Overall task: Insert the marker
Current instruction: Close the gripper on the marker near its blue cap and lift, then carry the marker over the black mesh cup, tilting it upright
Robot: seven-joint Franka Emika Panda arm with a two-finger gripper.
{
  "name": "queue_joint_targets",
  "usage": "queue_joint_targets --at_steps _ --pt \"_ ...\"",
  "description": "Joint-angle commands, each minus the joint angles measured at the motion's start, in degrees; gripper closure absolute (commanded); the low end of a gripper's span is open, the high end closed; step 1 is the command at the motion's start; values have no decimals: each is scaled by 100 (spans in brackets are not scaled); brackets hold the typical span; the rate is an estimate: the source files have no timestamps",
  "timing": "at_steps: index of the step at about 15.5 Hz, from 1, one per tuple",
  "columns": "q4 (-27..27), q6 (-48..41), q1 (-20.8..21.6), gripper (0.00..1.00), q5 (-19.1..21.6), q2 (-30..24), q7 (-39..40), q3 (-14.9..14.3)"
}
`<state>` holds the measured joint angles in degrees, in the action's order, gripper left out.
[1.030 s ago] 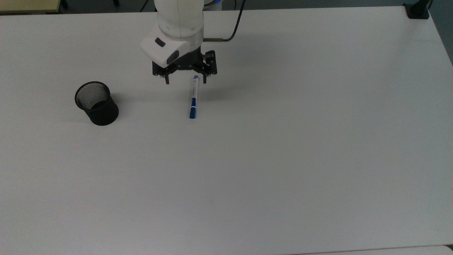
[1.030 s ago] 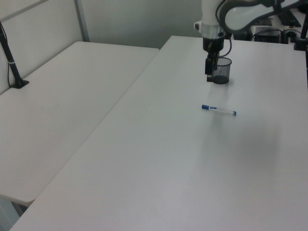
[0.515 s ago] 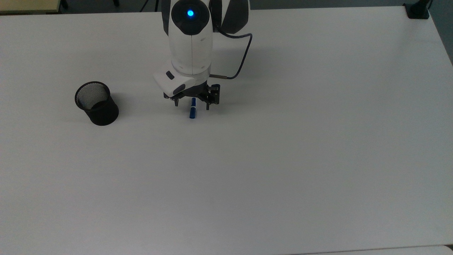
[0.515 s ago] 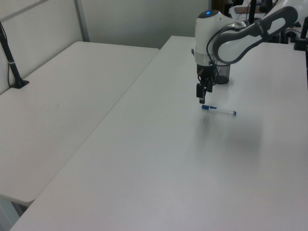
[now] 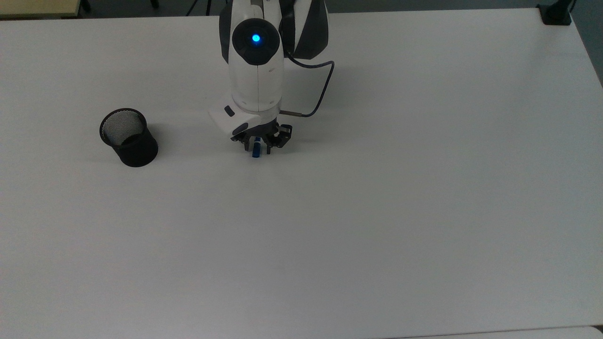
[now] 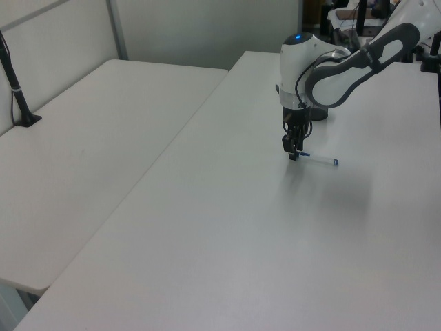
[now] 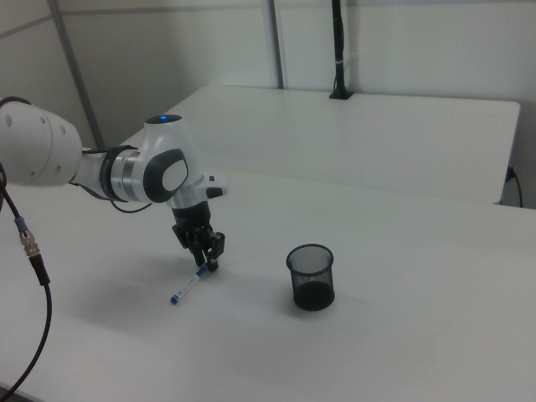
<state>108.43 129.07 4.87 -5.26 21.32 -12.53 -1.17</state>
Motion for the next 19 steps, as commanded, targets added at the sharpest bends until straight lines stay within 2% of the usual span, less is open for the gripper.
queue_joint_targets --at_steps 1,2,3,6,8,12,16,19 --pt "170 189 32 84 -107 -40 -180 -15" --pt "196 206 40 94 -107 -22 -180 -15" --pt "196 215 40 99 -107 -31 -180 -15" --pt "161 198 23 100 -98 -110 -180 -15" --pt "152 127 -73 100 -98 -504 -180 -24" --pt "143 162 -617 100 -90 -1269 -40 -50" --pt "134 722 -1180 100 24 -1674 697 -129" --pt "143 1338 -1365 100 515 -1657 1627 -357"
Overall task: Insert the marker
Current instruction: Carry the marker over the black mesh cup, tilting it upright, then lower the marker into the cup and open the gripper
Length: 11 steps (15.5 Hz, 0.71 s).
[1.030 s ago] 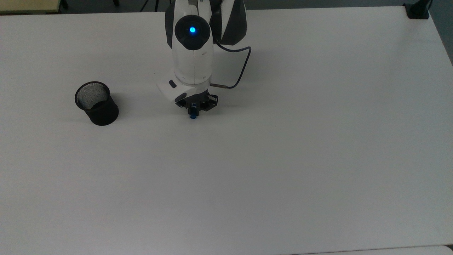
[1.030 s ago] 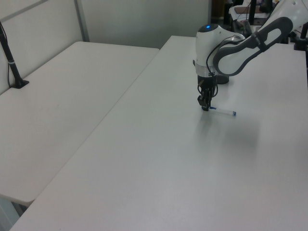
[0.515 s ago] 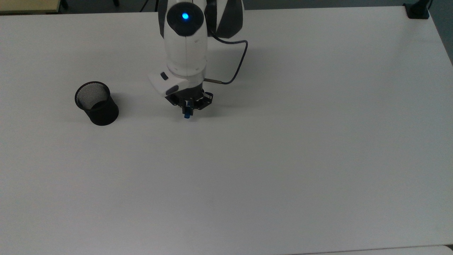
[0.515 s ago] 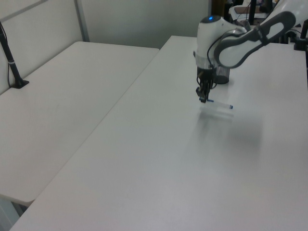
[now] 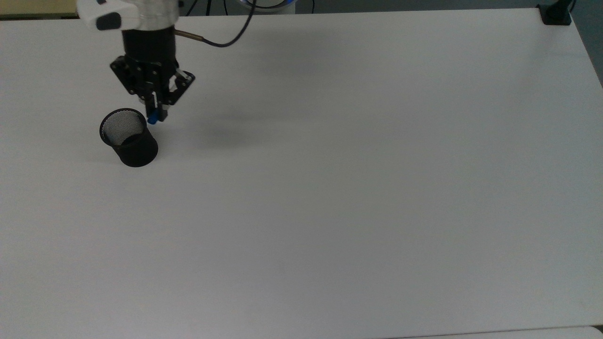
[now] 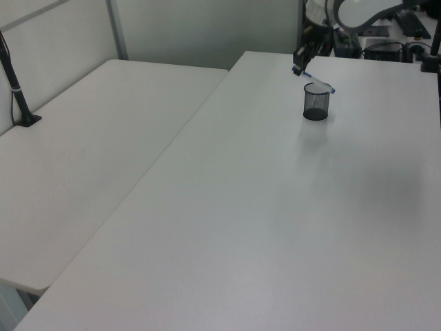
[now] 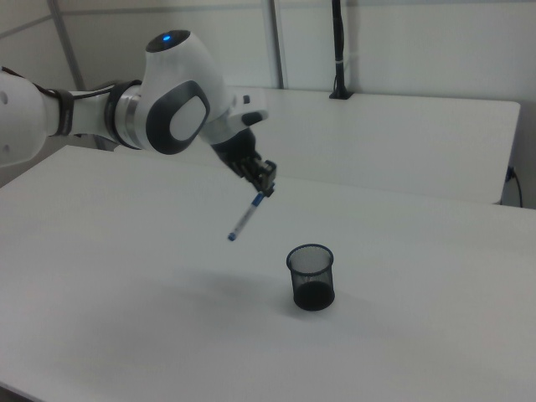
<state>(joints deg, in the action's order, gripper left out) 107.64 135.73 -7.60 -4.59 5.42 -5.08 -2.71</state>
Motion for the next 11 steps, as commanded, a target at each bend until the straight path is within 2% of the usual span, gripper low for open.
queue_joint_targets --at_steps 1,2,4,11 --pt "223 918 -171 100 676 -24 1251 -256" --pt "223 1225 -293 100 983 38 1664 -265" --pt "223 1464 -391 100 1249 152 2036 -274" --pt "433 2888 -514 100 1356 759 2292 -265"
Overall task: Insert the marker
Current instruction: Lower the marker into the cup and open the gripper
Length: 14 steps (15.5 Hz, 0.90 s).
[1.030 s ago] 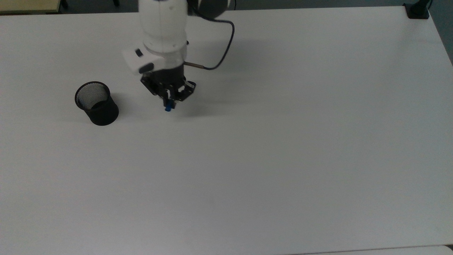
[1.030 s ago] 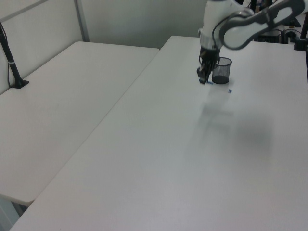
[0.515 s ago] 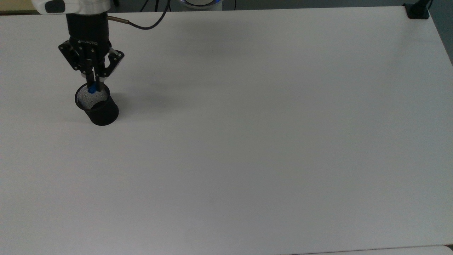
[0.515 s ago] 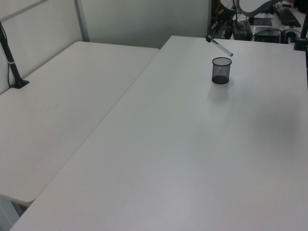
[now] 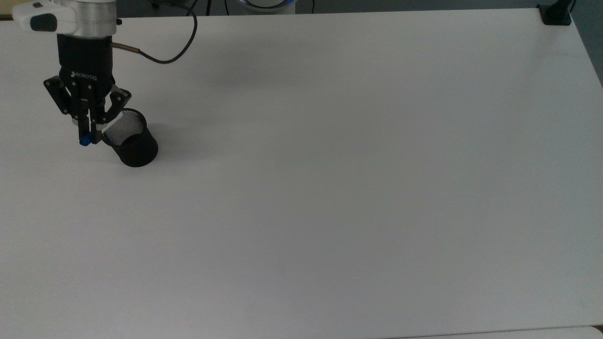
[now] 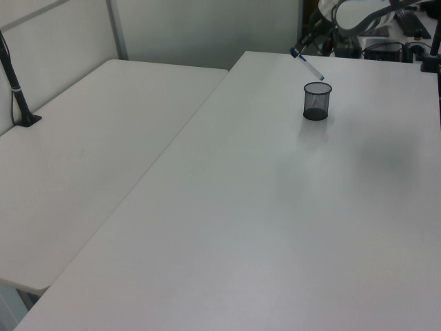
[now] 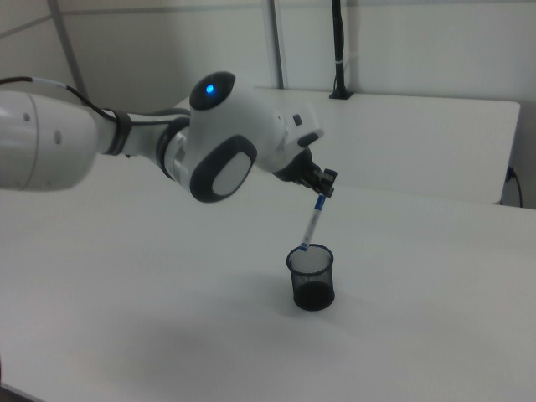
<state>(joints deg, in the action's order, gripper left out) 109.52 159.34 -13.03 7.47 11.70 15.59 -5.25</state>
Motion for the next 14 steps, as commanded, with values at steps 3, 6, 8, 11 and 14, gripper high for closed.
queue_joint_targets --at_steps 3,6,8,11,14 --pt "726 956 37 100 150 113 435 -11" --pt "1237 1677 37 100 150 78 585 -3" --pt "1247 1688 37 96 150 60 585 -3" --pt "1212 1653 20 0 150 34 498 -3" --pt "1212 1626 29 0 159 -88 95 -3"
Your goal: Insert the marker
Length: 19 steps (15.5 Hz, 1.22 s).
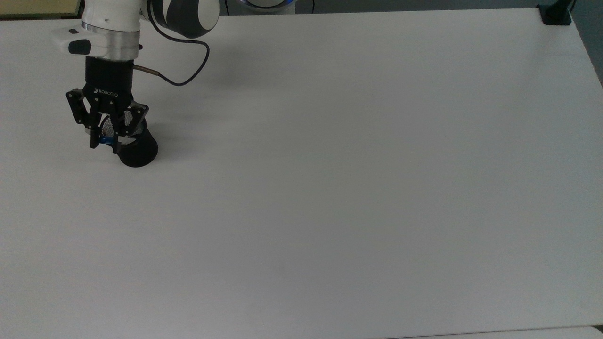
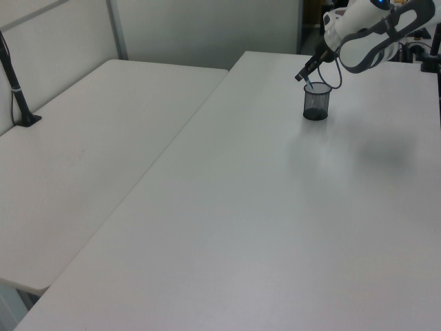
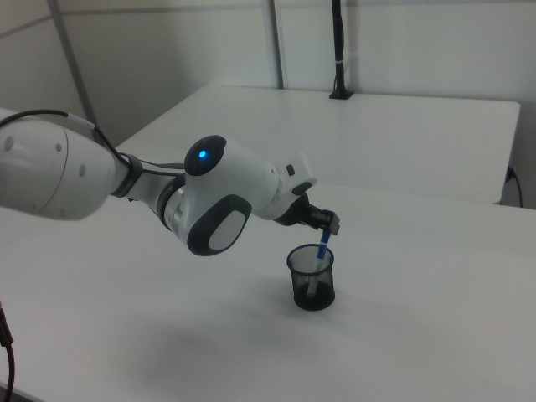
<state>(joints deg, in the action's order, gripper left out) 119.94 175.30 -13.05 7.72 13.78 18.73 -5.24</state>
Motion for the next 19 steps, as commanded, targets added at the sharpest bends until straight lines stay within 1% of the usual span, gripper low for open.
queue_joint_targets --at_steps 1,3,5,8,10,12,16,18,19 --pt "170 -21 30 0 133 -375 -281 -3" --pt "100 -529 39 0 133 -621 -300 -12" --pt "-171 -1607 30 0 107 -876 -265 -12" --pt "-970 -3452 13 0 19 -991 -238 -38" --pt "-1515 -4543 -92 0 19 -991 -238 -38" --pt "-1946 -5572 -93 0 1 -1017 -247 -47" --pt "-2667 -7541 4 0 -8 -1184 -343 -38" --pt "-2975 -8237 213 0 -8 -1237 -684 -47" --pt "-3011 -8396 337 0 -8 -1298 -982 -47"
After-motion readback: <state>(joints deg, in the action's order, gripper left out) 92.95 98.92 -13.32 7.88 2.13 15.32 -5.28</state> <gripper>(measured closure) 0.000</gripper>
